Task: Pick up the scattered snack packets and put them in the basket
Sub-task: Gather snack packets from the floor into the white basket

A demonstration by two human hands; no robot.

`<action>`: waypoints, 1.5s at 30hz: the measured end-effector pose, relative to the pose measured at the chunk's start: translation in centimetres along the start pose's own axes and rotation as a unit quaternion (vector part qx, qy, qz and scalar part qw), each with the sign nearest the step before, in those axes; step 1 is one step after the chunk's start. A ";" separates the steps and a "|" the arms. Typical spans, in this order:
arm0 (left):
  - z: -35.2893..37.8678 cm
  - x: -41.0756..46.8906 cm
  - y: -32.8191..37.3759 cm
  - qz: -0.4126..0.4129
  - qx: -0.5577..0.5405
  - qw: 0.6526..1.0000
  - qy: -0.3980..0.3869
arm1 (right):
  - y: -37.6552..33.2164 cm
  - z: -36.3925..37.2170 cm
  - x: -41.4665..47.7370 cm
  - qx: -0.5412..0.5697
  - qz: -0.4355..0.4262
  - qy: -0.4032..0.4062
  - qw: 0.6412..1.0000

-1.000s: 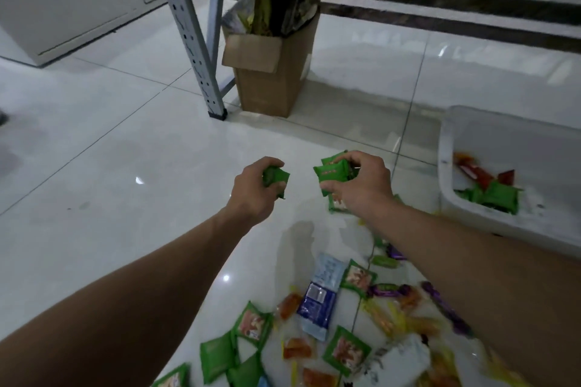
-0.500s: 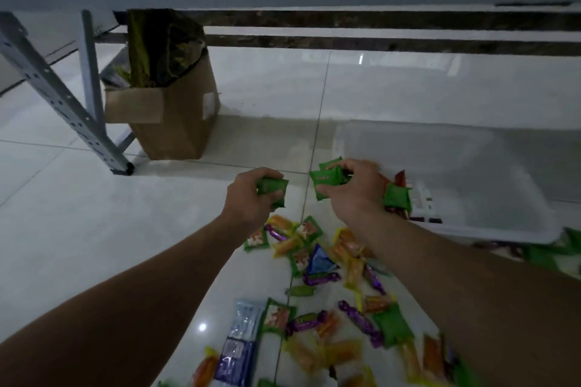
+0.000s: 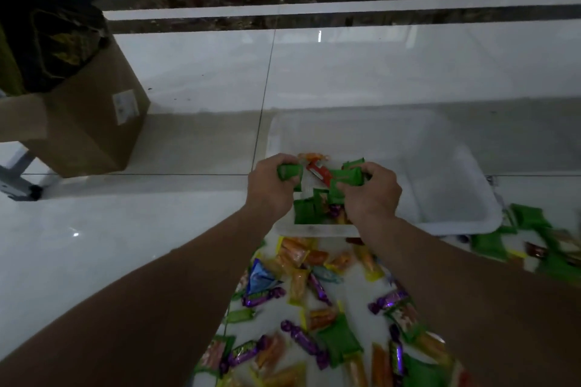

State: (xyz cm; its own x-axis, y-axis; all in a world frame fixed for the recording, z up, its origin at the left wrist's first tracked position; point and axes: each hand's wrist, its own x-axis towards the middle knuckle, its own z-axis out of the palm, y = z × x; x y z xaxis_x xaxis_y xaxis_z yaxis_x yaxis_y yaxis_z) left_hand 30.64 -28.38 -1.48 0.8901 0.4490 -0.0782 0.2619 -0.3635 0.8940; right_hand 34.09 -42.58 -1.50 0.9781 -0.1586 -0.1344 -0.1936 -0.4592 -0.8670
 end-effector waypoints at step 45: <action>-31.8 -16.3 -13.9 -0.118 -0.056 0.967 0.217 | -8.5 15.8 -23.1 -0.030 -0.180 -0.298 0.937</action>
State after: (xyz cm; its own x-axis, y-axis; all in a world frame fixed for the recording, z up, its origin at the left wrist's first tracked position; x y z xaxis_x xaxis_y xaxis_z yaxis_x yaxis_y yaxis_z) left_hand 0.61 -4.71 1.37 0.5629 0.8184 -0.1156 0.3756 -0.1287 0.9178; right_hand 14.35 -21.17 1.42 0.8457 0.5246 -0.0977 0.1717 -0.4408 -0.8810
